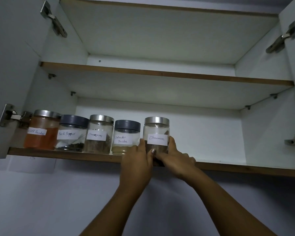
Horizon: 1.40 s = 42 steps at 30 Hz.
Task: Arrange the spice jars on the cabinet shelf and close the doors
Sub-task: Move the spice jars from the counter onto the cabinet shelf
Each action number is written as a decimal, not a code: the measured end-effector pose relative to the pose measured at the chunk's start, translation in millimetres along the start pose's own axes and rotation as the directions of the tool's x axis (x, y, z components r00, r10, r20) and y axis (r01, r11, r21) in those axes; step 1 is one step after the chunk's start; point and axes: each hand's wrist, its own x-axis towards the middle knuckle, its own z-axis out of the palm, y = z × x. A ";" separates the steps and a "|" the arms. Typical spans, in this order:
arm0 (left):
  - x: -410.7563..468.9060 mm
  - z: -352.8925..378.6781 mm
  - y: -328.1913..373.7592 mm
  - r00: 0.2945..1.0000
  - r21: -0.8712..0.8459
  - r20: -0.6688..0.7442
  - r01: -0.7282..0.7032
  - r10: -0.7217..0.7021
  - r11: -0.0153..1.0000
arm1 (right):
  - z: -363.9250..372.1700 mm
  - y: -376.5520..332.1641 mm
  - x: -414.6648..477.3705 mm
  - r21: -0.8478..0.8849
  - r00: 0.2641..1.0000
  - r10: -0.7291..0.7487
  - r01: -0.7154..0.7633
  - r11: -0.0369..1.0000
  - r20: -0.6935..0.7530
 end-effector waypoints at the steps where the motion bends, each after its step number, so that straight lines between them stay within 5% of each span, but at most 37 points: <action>1: -1.0 2.6 1.6 1.000 0.033 -0.007 0.013 -0.013 0.999 | 0.9 0.1 3.2 0.003 1.000 0.008 -0.008 1.000 -0.015; 9: 4.9 10.3 -4.3 1.000 0.158 -0.009 0.007 -0.006 0.987 | 21.9 1.7 10.5 -0.182 0.983 -0.019 -0.015 0.983 -0.181; 23: 3.5 6.8 -7.3 1.000 0.176 0.025 -0.012 0.008 0.984 | 21.1 -1.5 7.0 -0.254 0.992 0.019 -0.051 0.966 -0.126; 31: -16.8 -17.3 -1.2 0.957 -0.026 0.289 -0.014 0.021 1.000 | 24.7 5.0 -24.1 -0.422 0.996 -0.088 0.068 0.904 -0.028; 36: -69.2 -27.2 -1.3 0.789 -0.087 0.604 -0.076 0.113 0.993 | 40.0 6.4 -76.8 -0.308 0.981 -0.158 0.187 0.933 0.115; 42: -162.3 -44.6 -6.1 0.787 -0.097 0.617 0.052 0.019 0.994 | 73.5 20.8 -152.5 -0.219 0.951 -0.146 0.209 0.953 0.273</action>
